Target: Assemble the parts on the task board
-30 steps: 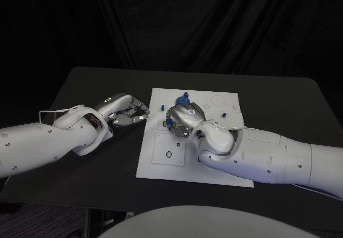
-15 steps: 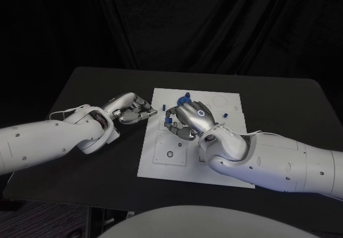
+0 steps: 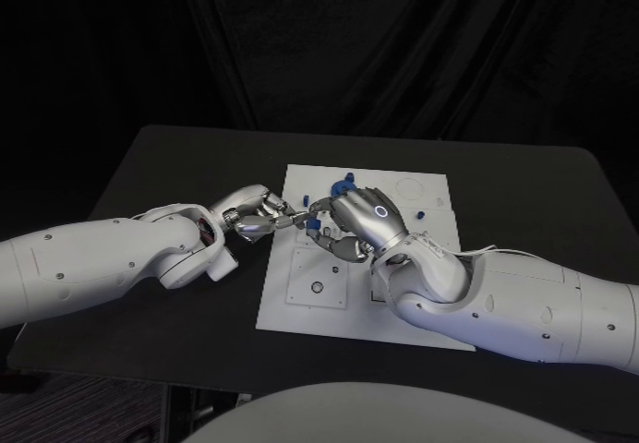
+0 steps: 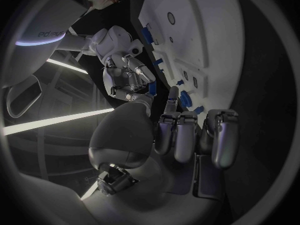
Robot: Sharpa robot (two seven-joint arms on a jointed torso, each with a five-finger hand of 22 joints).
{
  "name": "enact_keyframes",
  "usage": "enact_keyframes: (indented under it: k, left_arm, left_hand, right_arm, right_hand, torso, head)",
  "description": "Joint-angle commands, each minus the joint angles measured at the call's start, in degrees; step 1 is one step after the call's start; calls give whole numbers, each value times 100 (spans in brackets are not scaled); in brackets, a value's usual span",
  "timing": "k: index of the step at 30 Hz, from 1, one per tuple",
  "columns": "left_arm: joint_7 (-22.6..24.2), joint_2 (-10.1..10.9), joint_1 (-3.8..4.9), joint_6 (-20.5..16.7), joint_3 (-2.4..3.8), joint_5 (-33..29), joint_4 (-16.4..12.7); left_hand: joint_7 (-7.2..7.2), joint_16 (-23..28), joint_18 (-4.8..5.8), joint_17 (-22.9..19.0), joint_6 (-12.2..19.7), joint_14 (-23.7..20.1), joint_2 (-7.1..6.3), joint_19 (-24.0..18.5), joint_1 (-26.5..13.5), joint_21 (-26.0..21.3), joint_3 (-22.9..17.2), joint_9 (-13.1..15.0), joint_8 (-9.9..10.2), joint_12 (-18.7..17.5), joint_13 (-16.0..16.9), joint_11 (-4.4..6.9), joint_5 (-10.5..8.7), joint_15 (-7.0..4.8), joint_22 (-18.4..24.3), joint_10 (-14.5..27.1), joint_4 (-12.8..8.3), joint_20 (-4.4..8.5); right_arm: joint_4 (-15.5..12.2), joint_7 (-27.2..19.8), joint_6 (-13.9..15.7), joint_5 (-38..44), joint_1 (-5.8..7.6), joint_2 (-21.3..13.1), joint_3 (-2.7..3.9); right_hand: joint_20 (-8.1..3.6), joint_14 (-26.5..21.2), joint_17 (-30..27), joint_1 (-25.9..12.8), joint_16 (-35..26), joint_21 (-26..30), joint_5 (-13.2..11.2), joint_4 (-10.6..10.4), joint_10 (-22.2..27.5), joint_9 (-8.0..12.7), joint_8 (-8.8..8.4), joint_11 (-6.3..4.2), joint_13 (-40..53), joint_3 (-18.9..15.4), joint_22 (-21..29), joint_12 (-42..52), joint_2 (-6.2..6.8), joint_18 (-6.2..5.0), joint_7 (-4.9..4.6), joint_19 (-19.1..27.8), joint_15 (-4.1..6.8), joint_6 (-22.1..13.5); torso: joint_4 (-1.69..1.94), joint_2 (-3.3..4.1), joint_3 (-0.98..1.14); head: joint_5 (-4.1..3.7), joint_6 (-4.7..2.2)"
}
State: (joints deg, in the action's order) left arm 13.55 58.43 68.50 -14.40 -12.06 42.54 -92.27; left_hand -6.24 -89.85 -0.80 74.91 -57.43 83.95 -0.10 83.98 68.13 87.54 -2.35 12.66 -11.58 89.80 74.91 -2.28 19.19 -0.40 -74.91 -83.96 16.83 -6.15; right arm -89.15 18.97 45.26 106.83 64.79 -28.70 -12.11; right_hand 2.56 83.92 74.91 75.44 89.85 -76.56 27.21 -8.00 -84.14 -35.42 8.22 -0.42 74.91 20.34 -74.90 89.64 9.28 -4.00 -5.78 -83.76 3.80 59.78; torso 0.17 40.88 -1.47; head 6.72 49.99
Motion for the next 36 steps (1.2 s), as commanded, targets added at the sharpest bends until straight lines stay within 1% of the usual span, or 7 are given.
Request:
enact_keyframes:
  k: [1,7,8,12,18,31,36]
  left_arm:
    - [262,-15,-27,462,-1,-310,-31]
    - [434,6,-37,507,-1,-328,-48]
    - [460,7,-38,505,-1,-329,-48]
    - [544,8,-41,498,-1,-332,-49]
    - [576,-2,-43,503,-1,-333,-47]
    - [489,-20,-51,555,-1,-333,-27]
    - [427,-33,-57,612,-1,-333,-15]
  left_hand:
    - [12,-15,-32,1509,-29,605,-18,251,-40,-21,38,10,-31,20,1509,31,-24,-33,-1345,-604,-4,36]
    - [11,-15,-57,1509,48,605,-3,174,-104,-95,246,50,-145,20,1509,30,-118,-35,-1306,-604,-7,42]
    - [10,-15,-57,1509,58,605,5,174,-100,-97,255,51,-150,20,1509,29,-113,-35,-1305,-604,-8,42]
    - [-12,-15,-69,1509,167,605,48,136,-72,-137,326,52,-165,20,1509,14,-93,-24,-1285,-604,-9,36]
    - [-37,-15,-86,1509,298,605,128,86,46,-198,415,58,-213,20,1509,-10,34,-2,-1256,-604,-13,16]
    - [-7,-15,-95,1509,442,605,261,77,735,-261,313,137,-553,20,1509,19,1235,-20,-1246,-604,-19,28]
    - [43,-15,-96,1509,403,605,220,80,1022,-271,184,222,-768,20,1509,60,1486,-54,-1249,-604,-51,57]
  right_arm:
    - [-18,-56,185,19,0,11,9]
    - [4,-31,112,18,-1,15,8]
    - [8,-29,97,18,-1,18,8]
    - [23,-20,35,18,-1,31,8]
    - [36,-16,-37,18,-1,43,8]
    - [7,-121,-118,-80,-2,60,7]
    - [-1,-144,-149,-102,-2,62,7]
  right_hand:
    - [-34,608,1509,9,15,-13,-12,-21,-586,-334,27,-44,1509,3,-1104,36,-22,90,265,-59,38,251]
    - [-34,608,1509,9,15,-13,-12,-21,-586,-334,27,-44,1509,3,-1104,36,-22,90,265,-59,38,251]
    - [-34,608,1509,9,15,-13,-12,-21,-586,-334,27,-44,1509,3,-1104,36,-22,90,265,-59,38,251]
    - [-34,608,1509,13,15,-4,-23,-19,-586,-336,28,-47,1509,8,-1101,36,-23,88,269,-55,39,256]
    - [-36,608,1509,12,15,6,-50,-21,-586,-336,20,-47,1509,11,-1098,36,-21,86,267,-50,41,246]
    - [-36,608,1509,14,15,17,-69,-21,-586,-334,12,-46,1509,16,-1094,36,-21,83,264,-45,41,235]
    - [-37,608,1509,9,15,16,-89,-25,-586,-333,4,-43,1509,17,-1094,36,-18,83,260,-45,40,226]
  torso:
    - [22,6,3]
    - [34,15,-2]
    - [33,18,2]
    - [31,16,-16]
    - [32,11,-22]
    - [32,6,-22]
    - [32,7,-19]
  head:
    - [-22,1]
    - [-35,1]
    - [-34,1]
    - [-27,1]
    - [-21,1]
    - [11,1]
    - [12,1]
